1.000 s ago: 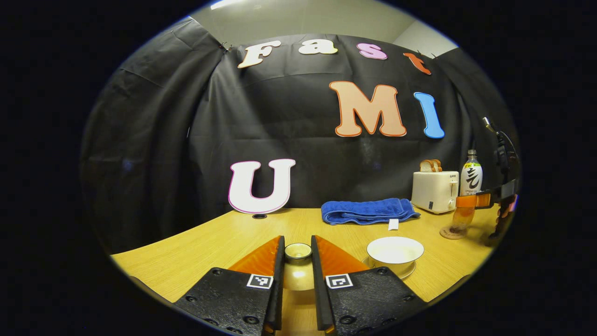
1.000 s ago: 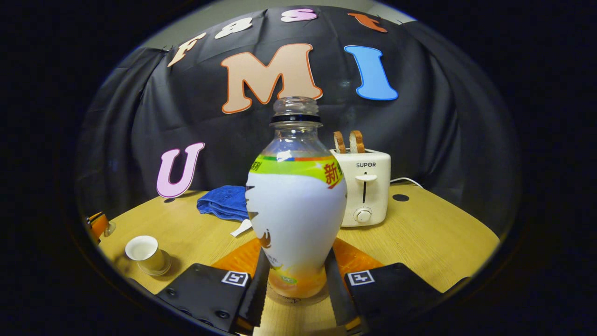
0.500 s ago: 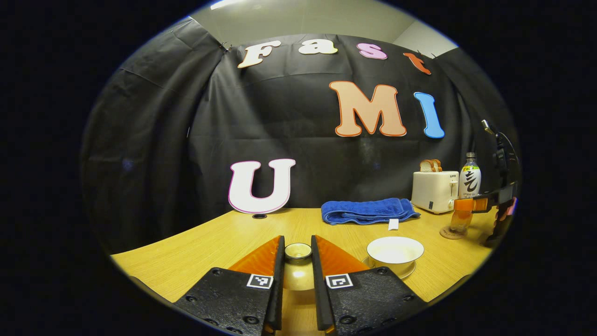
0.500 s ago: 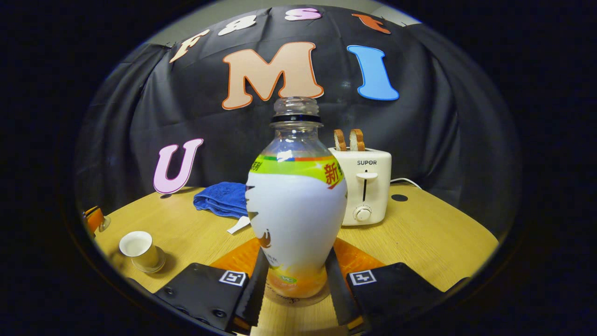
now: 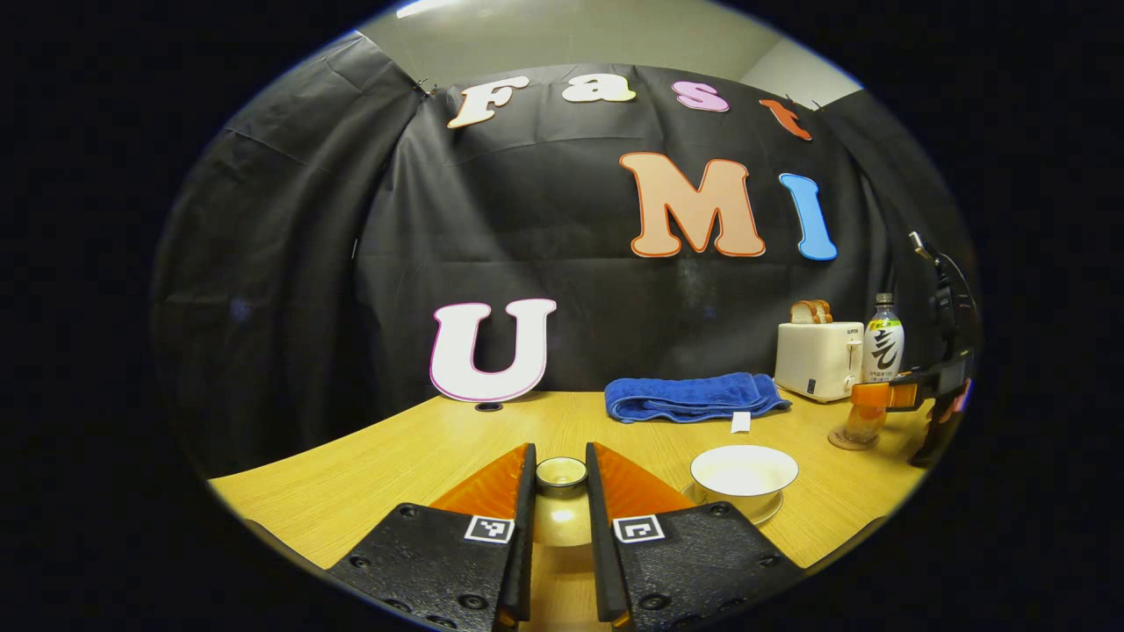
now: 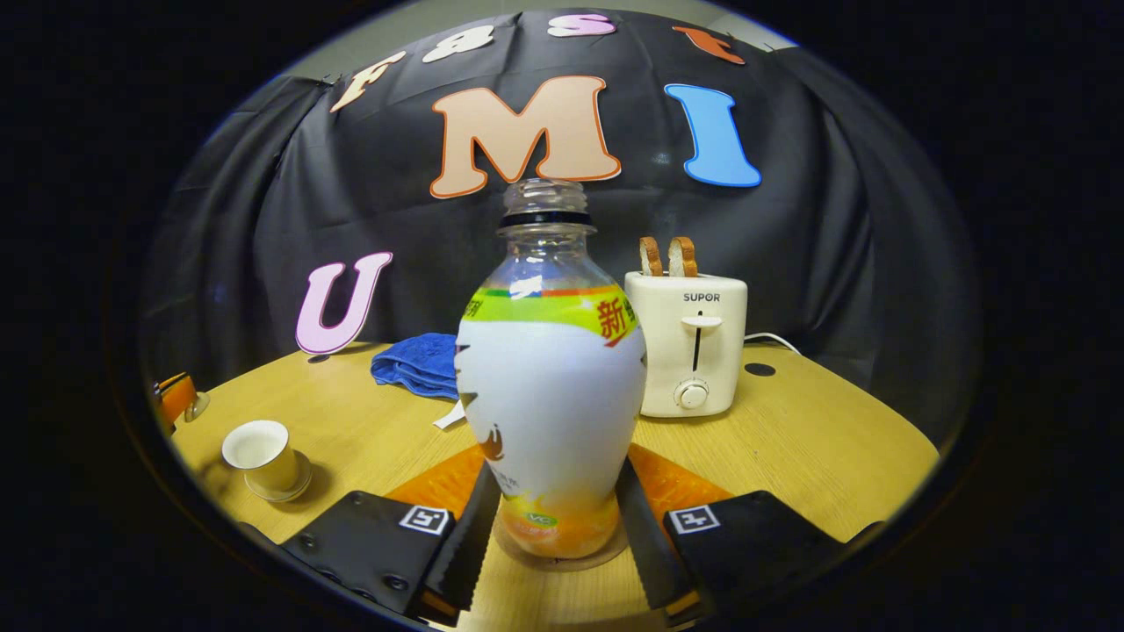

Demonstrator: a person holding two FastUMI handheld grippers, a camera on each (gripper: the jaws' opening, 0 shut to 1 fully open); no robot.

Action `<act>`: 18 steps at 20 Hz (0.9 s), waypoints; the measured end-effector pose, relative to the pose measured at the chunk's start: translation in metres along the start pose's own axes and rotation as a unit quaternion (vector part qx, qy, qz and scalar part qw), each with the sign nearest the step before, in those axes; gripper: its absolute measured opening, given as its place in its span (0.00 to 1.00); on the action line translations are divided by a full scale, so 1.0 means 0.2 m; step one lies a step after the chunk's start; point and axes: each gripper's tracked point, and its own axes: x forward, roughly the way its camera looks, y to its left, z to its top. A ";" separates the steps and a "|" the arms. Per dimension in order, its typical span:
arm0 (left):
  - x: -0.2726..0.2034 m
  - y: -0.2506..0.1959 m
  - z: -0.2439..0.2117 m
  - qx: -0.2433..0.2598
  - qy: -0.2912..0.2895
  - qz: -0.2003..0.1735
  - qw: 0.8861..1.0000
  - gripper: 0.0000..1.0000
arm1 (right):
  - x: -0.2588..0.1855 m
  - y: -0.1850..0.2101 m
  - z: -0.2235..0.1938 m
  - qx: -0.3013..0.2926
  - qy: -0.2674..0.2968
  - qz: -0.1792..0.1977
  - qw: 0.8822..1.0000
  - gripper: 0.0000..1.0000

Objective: Open the teacup lid with one hand, grasp the water bottle and pour water into the teacup with the other hand; after pouring, place the water bottle on the coaster and then close the teacup lid.

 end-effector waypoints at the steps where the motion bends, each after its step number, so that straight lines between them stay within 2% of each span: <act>1: 0.00 0.00 0.00 0.000 0.000 0.000 1.000 0.27 | -0.01 0.01 0.00 -0.001 -0.002 0.003 1.000 0.80; 6: 0.00 0.00 0.00 0.001 0.000 0.000 1.000 0.27 | -0.06 0.01 0.00 -0.012 -0.018 0.008 1.000 0.95; 10: 0.01 -0.01 0.00 0.000 0.001 -0.005 1.000 0.27 | -0.15 0.02 0.02 -0.011 -0.042 0.020 0.999 0.95; 12: 0.02 -0.03 0.00 0.000 0.001 -0.008 1.000 0.26 | -0.22 0.02 0.04 -0.009 -0.061 0.027 0.998 0.92; 13: 0.03 -0.04 0.00 0.000 0.002 -0.009 1.000 0.26 | -0.24 0.01 0.05 -0.006 -0.071 0.028 0.997 0.95; 14: 0.04 -0.06 0.00 -0.001 0.002 -0.011 1.000 0.26 | -0.28 0.00 0.06 -0.004 -0.082 0.028 0.996 0.92; 15: 0.05 -0.07 0.00 0.000 0.003 -0.015 1.000 0.26 | -0.32 -0.01 0.07 -0.004 -0.094 0.026 0.995 0.95; 17: 0.07 -0.12 0.00 -0.001 0.002 -0.027 1.000 0.26 | -0.40 -0.03 0.12 -0.003 -0.130 0.018 0.991 0.93; 18: 0.08 -0.14 -0.01 -0.001 0.003 -0.031 1.000 0.26 | -0.44 -0.04 0.09 -0.002 -0.119 0.016 0.993 0.94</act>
